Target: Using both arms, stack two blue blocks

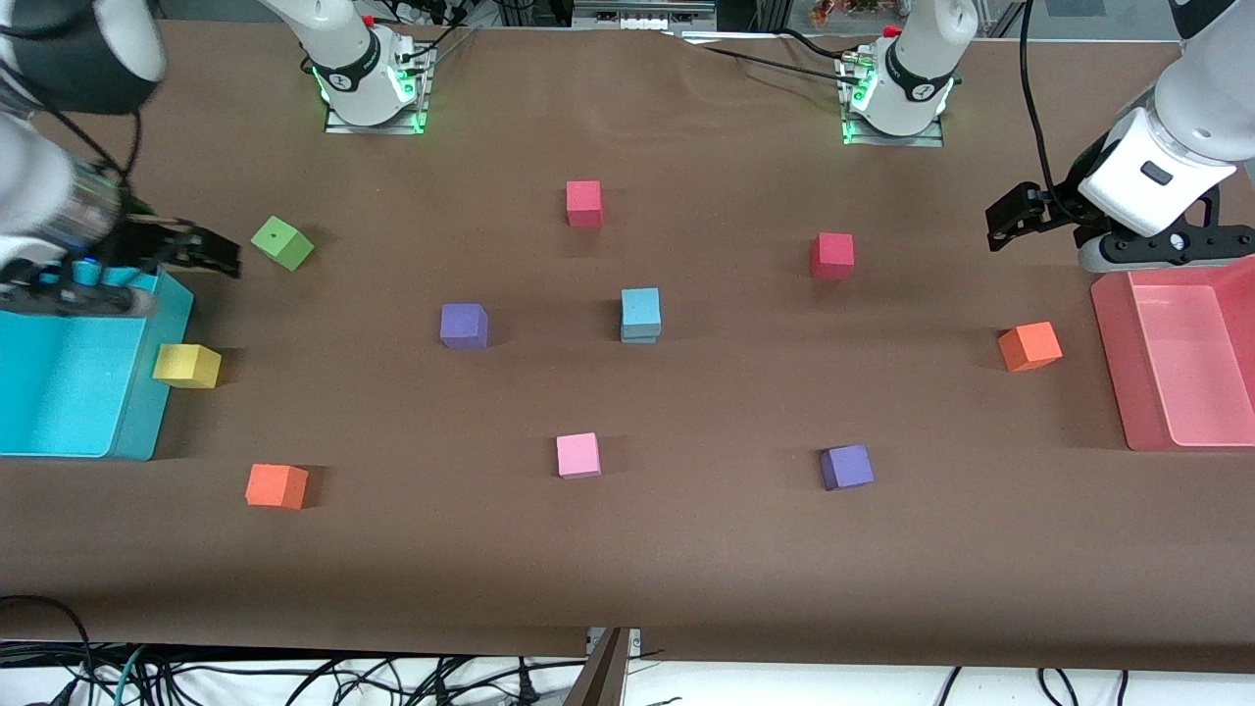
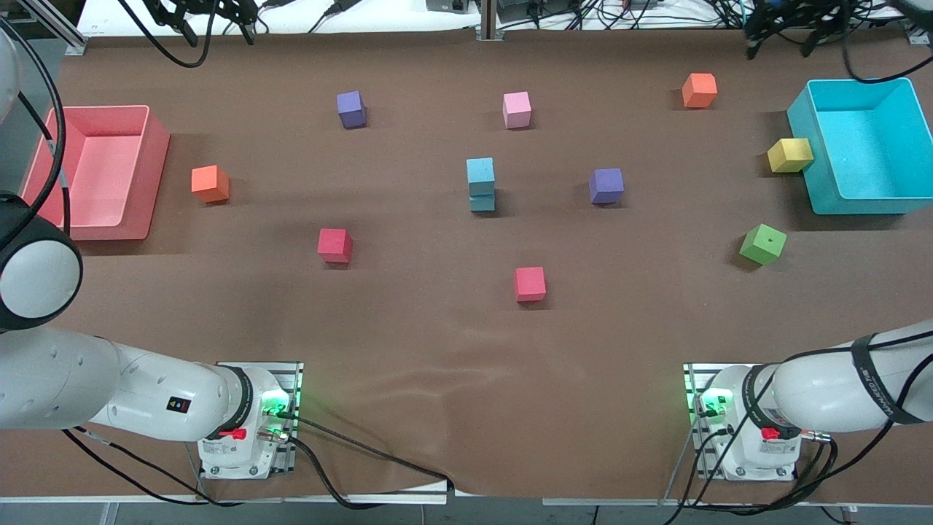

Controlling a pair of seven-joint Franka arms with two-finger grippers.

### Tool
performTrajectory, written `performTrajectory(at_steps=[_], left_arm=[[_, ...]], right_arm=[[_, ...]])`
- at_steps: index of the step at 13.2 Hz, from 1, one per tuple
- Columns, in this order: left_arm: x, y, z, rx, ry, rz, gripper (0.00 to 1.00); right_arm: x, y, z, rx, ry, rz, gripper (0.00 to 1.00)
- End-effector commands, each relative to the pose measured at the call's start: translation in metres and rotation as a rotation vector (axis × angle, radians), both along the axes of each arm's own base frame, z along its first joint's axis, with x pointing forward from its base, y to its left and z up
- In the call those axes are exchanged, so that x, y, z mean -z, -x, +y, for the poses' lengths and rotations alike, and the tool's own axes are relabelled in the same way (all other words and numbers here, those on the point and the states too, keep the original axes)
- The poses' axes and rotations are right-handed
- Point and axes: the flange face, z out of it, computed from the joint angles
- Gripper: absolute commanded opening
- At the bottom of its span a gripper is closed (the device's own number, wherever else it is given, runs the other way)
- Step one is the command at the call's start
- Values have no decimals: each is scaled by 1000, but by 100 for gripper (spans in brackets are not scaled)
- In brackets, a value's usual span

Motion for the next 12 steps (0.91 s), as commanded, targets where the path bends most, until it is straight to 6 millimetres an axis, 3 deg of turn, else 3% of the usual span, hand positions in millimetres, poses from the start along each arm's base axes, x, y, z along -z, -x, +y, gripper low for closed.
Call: performTrajectory(at_steps=[1,3,5,12], left_arm=[[-7,-5,5,24,-13,-2,100],[-7,-6,5,41,-16,-1,100],[-3,-9,5,49,-17,6,100],[-3,-11,-3,75,12,-5,100]], right_arm=[[-26,14,-22,50,11,-65,100],[-40,16,-40,62,8,-85,100],[-52,21,-42,47,6,-104,100],[-48,16,-39,23,5,-111,100]])
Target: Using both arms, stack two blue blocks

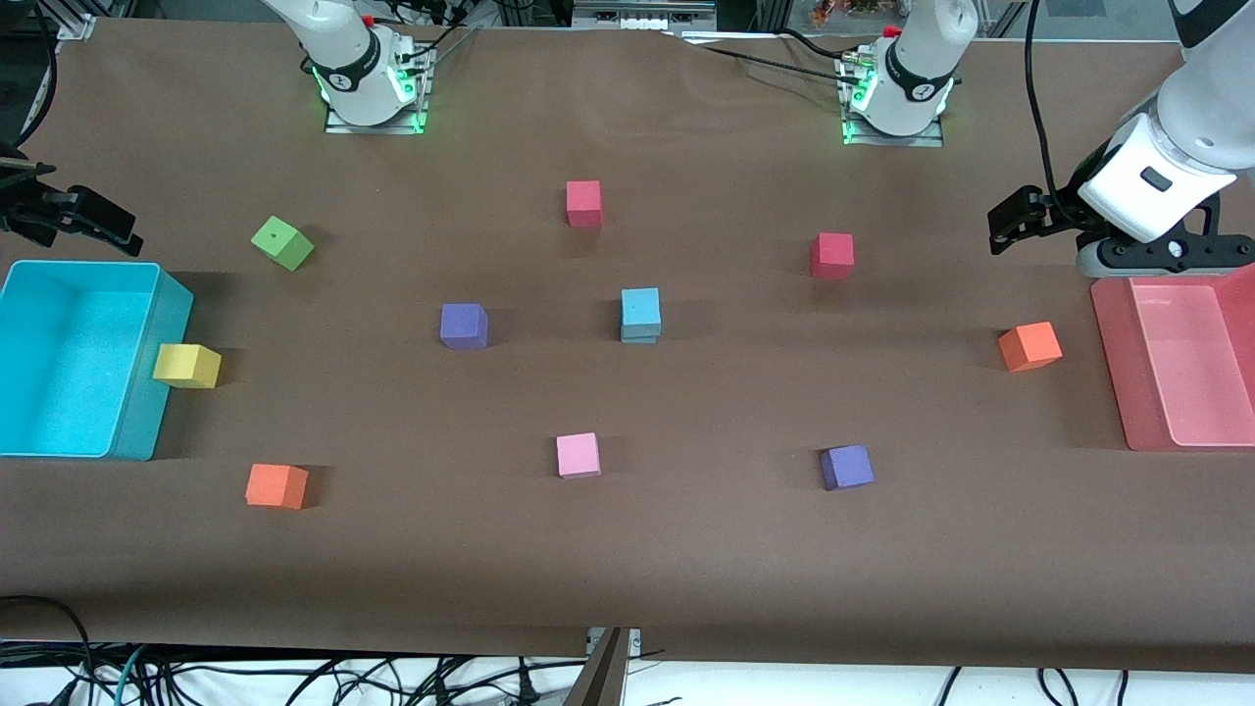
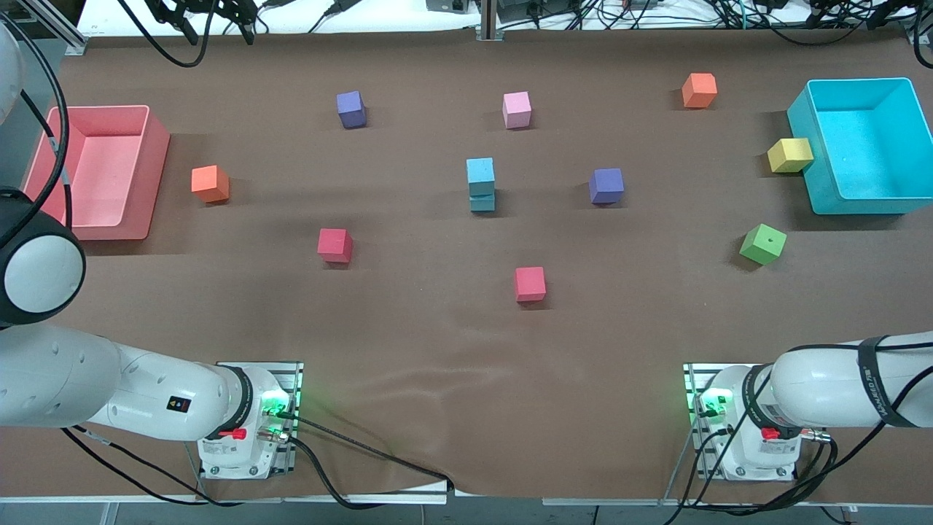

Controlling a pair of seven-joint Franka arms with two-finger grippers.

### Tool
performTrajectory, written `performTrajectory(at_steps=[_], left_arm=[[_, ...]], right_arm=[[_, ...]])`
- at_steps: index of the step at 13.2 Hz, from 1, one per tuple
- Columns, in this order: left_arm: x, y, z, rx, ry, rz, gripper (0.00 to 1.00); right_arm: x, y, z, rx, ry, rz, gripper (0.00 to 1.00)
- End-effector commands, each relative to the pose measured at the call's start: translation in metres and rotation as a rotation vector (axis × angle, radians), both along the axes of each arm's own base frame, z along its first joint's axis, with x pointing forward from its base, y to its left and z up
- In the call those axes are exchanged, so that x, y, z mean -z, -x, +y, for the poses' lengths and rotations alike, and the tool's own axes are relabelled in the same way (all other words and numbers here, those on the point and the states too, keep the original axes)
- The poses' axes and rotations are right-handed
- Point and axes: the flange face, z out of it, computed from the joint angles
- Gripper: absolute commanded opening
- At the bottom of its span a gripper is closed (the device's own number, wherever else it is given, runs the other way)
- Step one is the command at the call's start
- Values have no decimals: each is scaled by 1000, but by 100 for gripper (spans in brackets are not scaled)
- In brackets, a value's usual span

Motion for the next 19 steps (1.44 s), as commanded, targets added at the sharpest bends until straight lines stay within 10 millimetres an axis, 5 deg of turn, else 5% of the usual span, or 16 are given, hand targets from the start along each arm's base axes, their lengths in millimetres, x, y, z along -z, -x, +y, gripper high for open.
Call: performTrajectory(at_steps=[1,7,12,19], left_arm=[[-5,-5,-6,35,10,-7,100],[4,-9,-8,104,-6,9,100],[18,-21,19,159,2,31,100],[2,-23,22,153,3,-11,100]], right_arm=[[-1,0,5,-17,10,-11,100],[3,-4,14,-27,9,-15,100],[4,-4,13,-36,9,-10,100],[6,-4,14,-34,9,-8,100]])
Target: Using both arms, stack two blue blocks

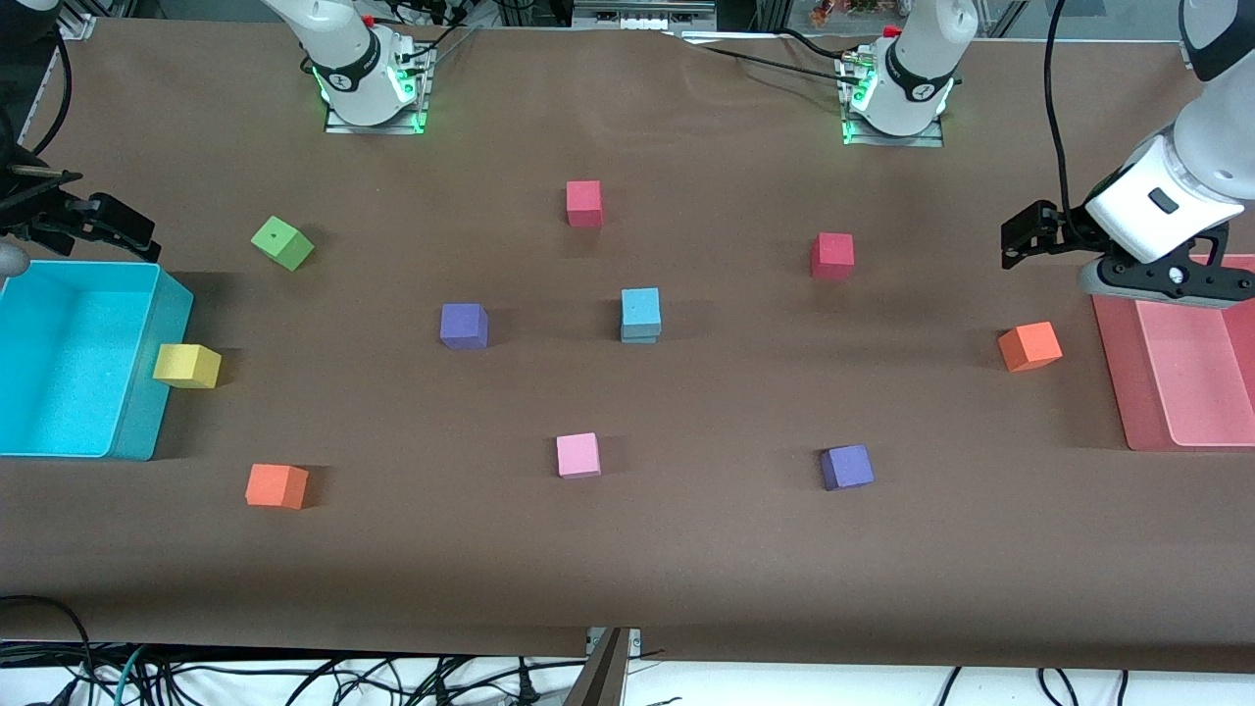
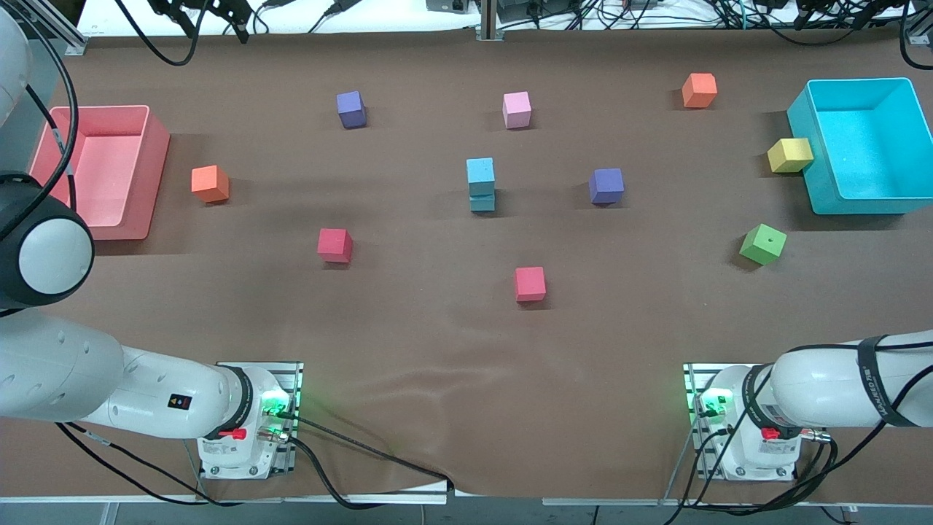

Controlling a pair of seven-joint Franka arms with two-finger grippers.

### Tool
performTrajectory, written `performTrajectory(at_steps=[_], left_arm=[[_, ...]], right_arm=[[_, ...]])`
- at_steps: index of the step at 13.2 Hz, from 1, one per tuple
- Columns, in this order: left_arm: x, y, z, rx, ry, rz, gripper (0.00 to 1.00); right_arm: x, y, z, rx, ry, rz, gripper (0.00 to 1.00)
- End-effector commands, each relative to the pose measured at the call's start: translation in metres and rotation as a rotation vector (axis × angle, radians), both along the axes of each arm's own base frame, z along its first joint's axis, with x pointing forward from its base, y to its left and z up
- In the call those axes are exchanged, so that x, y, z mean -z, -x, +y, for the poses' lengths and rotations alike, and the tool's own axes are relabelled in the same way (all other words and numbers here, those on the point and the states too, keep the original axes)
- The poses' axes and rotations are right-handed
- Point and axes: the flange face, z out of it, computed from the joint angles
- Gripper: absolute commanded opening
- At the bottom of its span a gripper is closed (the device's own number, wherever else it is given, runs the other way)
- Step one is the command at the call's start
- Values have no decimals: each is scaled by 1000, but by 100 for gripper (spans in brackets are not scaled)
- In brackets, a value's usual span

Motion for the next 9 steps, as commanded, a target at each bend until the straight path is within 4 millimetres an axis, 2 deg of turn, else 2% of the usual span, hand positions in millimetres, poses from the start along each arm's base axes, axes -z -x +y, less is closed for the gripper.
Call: performTrajectory(at_steps=[1,3,4,6,7,9], left_arm=[[-2,-7,12,0,-5,-1,100],[2,-10,15,-6,-8,5,100],[-6,-10,18,-10,-10,-10,100],[-14,-12,43,-45,-9,-25,100],[-16,-12,47,-52,-7,-30,100],[-16,-12,44,-47,-8,-30,100]], right_arm=[[1,1,1,-13,8,-6,100],[0,1,0,-16,10,-6,100],[-1,1,0,-16,10,-8,100],[0,1,0,-16,10,-6,100],[-1,1,0,-16,10,-6,100],[-1,2,0,-17,10,-3,100]])
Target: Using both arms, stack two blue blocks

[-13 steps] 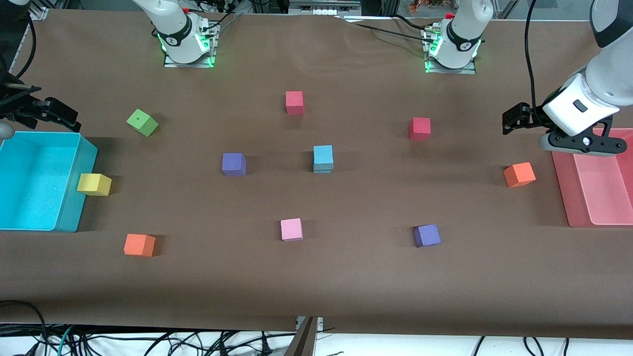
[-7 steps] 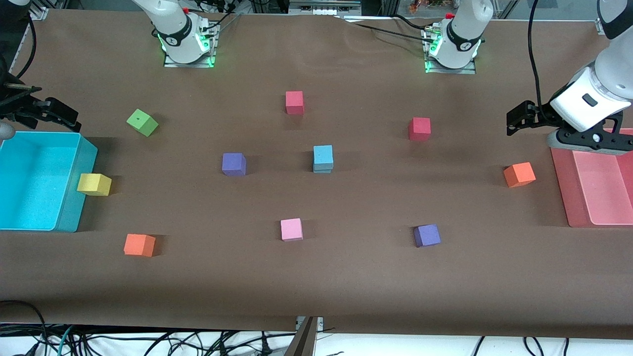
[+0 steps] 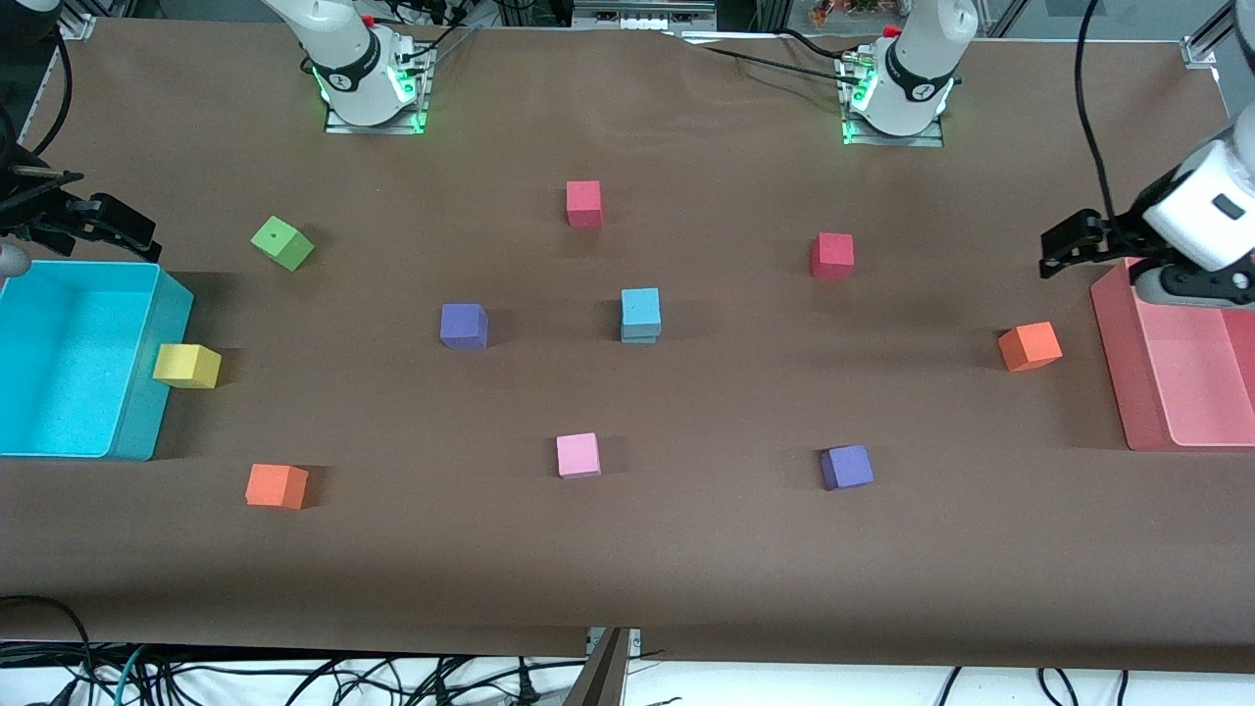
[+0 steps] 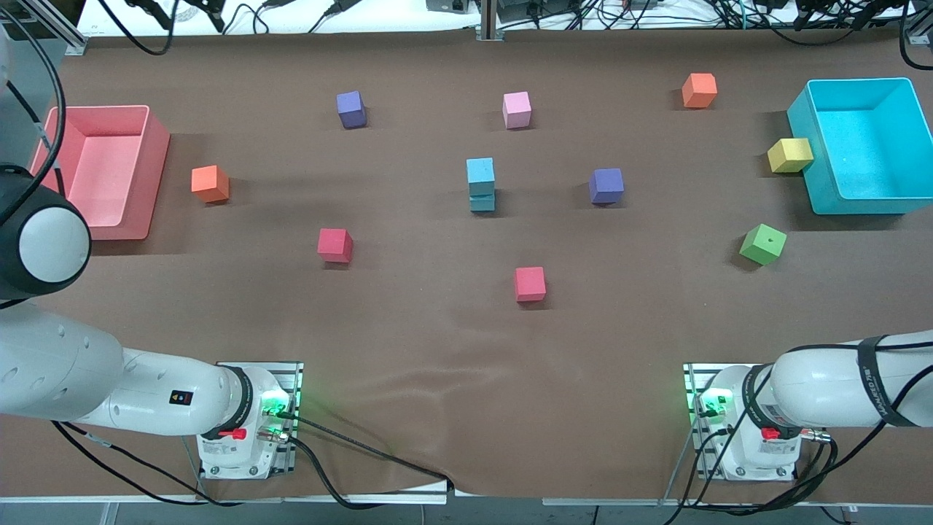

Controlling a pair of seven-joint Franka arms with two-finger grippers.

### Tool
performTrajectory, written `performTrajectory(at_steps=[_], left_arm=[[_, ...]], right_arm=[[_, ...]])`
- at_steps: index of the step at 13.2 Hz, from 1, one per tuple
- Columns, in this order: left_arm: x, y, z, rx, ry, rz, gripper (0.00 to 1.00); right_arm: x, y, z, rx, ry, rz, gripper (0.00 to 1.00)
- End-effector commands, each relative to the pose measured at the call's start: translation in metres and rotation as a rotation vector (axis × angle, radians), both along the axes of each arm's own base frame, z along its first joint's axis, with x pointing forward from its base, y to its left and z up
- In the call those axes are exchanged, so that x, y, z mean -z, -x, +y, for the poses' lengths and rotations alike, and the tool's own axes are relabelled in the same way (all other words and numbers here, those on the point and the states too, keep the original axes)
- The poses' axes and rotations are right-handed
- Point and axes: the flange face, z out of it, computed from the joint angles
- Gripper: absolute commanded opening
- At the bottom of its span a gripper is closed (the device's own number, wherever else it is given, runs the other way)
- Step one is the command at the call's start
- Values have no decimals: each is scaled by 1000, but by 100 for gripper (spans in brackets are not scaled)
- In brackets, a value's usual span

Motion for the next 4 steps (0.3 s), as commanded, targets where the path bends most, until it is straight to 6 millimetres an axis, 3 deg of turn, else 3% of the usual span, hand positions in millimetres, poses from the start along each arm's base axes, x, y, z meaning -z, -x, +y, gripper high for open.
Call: performTrajectory(at_steps=[1,4], left_arm=[[-5,-4,-2,24,-10,-4,100],[-6,-4,-1,22,-10,-5,100]], right_arm=[[-1,2,1,-16,10,-3,100],[-1,2,3,-19,11,-3,100]])
